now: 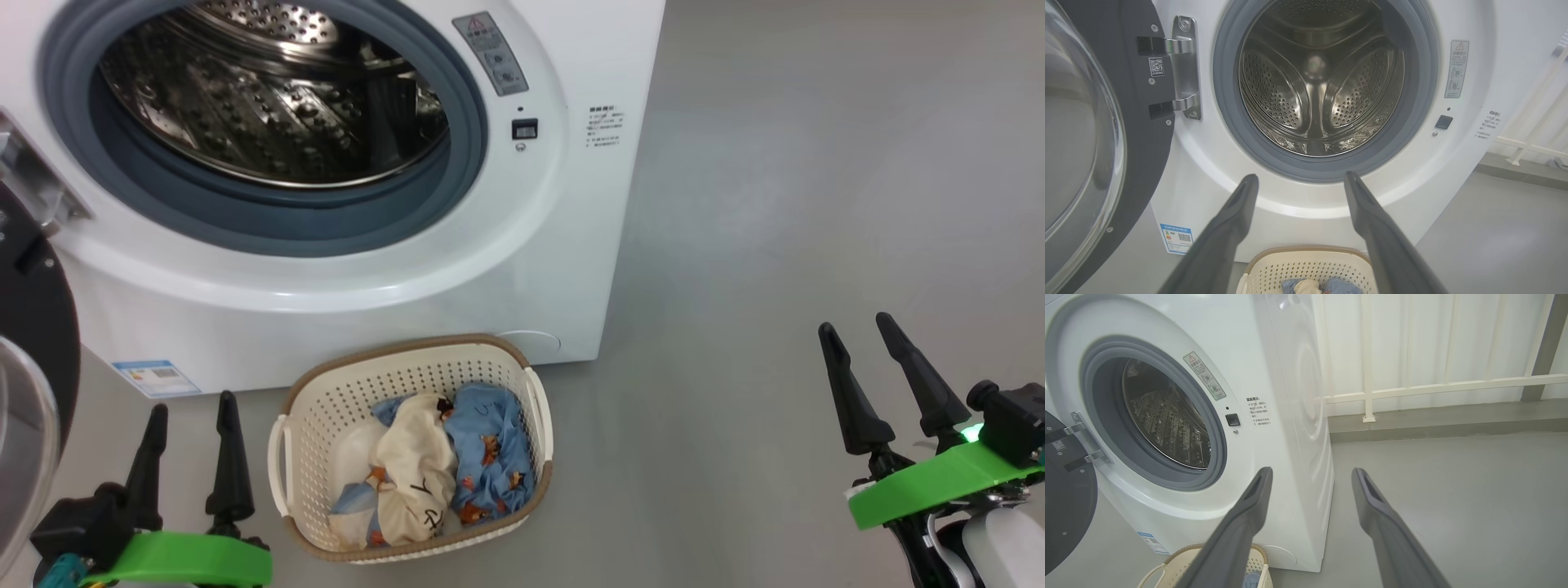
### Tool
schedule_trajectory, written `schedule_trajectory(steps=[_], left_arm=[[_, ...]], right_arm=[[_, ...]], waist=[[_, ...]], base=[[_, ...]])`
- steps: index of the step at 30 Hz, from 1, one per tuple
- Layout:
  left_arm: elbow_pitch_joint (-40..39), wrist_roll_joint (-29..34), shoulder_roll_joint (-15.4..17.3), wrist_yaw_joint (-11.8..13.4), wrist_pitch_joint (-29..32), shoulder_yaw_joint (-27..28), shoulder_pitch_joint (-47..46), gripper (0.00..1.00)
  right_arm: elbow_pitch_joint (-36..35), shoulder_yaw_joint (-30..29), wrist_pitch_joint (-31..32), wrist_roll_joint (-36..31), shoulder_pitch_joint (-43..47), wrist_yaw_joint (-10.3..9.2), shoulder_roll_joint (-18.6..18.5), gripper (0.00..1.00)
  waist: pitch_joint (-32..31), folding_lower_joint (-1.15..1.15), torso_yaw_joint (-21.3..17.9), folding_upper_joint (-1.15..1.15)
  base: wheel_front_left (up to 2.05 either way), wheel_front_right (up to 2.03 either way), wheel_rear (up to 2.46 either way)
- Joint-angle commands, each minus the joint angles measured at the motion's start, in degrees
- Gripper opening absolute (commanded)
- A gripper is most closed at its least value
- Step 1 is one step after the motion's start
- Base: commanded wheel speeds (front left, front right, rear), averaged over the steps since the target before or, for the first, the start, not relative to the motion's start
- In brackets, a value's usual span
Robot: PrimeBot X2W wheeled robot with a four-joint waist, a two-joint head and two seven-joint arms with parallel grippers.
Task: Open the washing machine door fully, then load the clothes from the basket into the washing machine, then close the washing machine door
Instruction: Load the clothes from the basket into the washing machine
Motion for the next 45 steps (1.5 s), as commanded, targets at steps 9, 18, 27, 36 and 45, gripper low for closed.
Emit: schedule_trajectory(steps=[9, 18, 27, 36, 45], left_arm=[[1.62, 0.72, 0.4, -0.49, -0.61, 0.19, -6.7, 1.0], [5.47, -0.05, 0.6, -0.81, -0.34, -1.51, -12.41, 1.0], [12.17, 0.64, 1.94, -0.89, 1.97, -3.5, -19.08, 1.0], [21.03, 1.65, 3.0, -0.85, 3.84, -5.52, -26.42, 1.0], [32.39, 2.39, 3.5, 0.53, 8.53, -6.91, -34.88, 1.0]], right_arm=[[-2.12, -0.22, -0.54, -0.19, -4.0, 0.32, -0.69, 1.0], [-3.15, -1.08, -0.54, -0.22, -7.13, 0.32, 0.04, 1.0], [-3.62, -1.06, -0.54, -0.41, -10.37, 0.32, 1.7, 1.0], [-3.96, -0.5, -0.54, -0.51, -13.66, 0.32, 3.56, 1.0], [-4.25, 0.55, -0.54, -0.47, -17.15, 0.32, 5.69, 1.0]], waist=[[7.91, 0.0, -1.86, 0.0], [15.88, 0.0, -3.07, 0.0], [23.76, 0.0, -4.41, 0.0], [30.59, 0.0, -5.48, 0.0], [36.93, 0.0, -6.99, 0.0]], base=[[0.0, 0.0, 0.0], [0.0, 0.0, 0.0], [0.0, 0.0, 0.0], [0.0, 0.0, 0.0], [0.0, 0.0, 0.0]])
